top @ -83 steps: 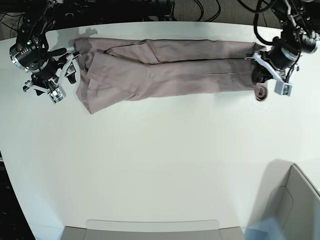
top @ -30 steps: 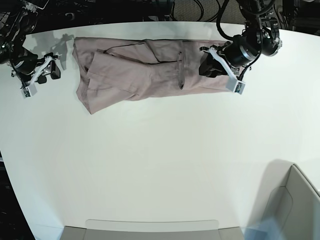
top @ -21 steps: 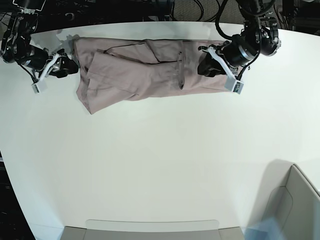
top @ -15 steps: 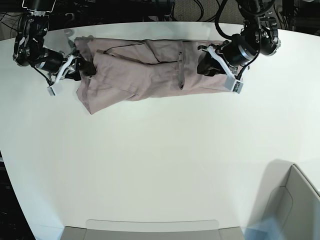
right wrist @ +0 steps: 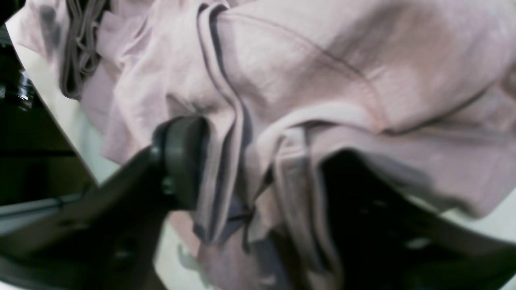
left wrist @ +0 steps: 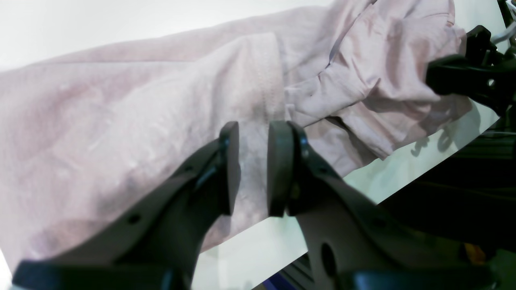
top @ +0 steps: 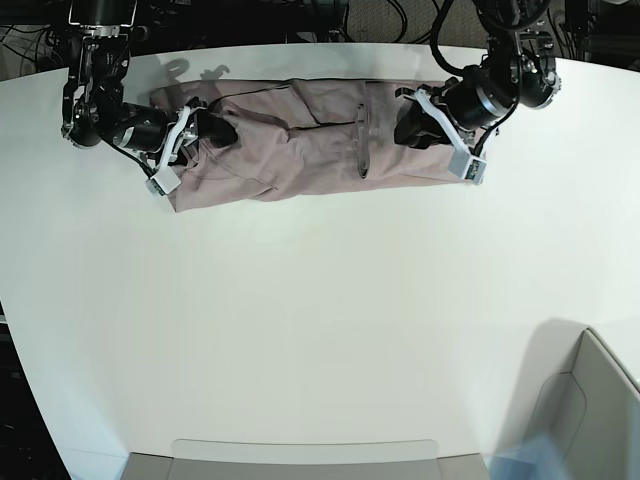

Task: Fold the T-shirt properly
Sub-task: 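Grasp the folded bundle with the right gripper and fold it over again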

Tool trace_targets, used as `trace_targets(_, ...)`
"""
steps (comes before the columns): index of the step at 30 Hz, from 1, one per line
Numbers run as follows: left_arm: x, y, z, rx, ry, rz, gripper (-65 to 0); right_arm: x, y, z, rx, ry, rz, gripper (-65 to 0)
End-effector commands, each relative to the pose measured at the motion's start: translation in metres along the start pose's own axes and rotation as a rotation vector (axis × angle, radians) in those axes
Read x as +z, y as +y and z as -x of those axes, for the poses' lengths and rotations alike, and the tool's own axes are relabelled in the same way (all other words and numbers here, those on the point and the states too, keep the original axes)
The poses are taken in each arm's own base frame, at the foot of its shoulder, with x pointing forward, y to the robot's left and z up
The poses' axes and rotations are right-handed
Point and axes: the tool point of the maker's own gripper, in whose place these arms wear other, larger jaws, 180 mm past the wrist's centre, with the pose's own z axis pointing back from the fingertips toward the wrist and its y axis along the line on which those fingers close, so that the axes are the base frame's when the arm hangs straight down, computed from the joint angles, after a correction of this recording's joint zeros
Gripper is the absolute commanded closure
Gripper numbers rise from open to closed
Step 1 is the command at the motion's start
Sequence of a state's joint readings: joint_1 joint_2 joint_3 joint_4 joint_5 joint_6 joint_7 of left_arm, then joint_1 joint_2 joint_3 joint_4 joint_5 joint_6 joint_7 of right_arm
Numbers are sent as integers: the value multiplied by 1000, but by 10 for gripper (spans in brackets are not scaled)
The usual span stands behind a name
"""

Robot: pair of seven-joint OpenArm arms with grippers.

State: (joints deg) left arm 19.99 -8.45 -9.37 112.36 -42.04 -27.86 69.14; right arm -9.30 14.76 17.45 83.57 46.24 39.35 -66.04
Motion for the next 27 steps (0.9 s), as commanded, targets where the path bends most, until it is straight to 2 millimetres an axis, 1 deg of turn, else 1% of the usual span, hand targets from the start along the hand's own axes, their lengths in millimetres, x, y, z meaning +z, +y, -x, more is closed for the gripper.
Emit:
trace_targets(1, 3, -3, -6, -9, -27, 11, -119, 1, -8, 4, 49, 66, 39, -230)
trace_targets(2, 3, -3, -6, -9, -27, 11, -119, 0, -9, 4, 59, 76, 49, -180)
trace_targets(4, 3, -3, -6, -9, -27, 11, -119, -5, -11, -4, 74, 72, 73, -50)
trace_targets(5, 3, -4, -7, -9, -28, 12, -119, -6, -14, -6, 83, 80, 94, 0)
trace_targets(9, 4, -5, -7, -11, -31, 13, -119, -4, -33, -14, 104, 110, 199, 0)
trace_targets(12, 5, -4, -2, -4, -21, 10, -119, 10, -57, -28, 99, 102, 302, 0)
trace_targets(14, 7, -6, -3, -10, -26, 10, -119, 32, -83, -40, 70, 73, 397, 0)
trace_targets(17, 7, -6, -3, -10, -24, 10, -119, 73, -118, -58, 30, 30, 550, 0)
trace_targets(18, 7, -5, -3, -8, -24, 9, -119, 86, -128, -64, 25, 27, 603, 0)
trace_targets(20, 7, -5, 1, -5, -16, 6, -119, 106, -137, -76, 57, 34, 690, 0)
trace_targets(21, 8, -4, 5, 1, -8, 3, -119, 116, -138, -84, 94, 27, 732, 0)
trace_targets(22, 10, -1, 7, 8, -5, -7, -119, 117, -133, -96, 145, 13, 754, 0)
trace_targets(23, 13, 5, 8, 12, -5, -23, -119, 115, -126, -104, 198, 13, 767, 0)
trace_targets(25, 19, 15, 10, 25, -4, -53, -119, 108, -108, -114, 291, 35, 808, 0)
trace_targets(26, 22, 21, 12, 32, -5, -71, -119, 104, -94, -122, 342, 38, 830, 0)
trace_targets(27, 26, 26, 11, 39, -10, -87, -119, 96, -82, -126, 375, 38, 836, 0)
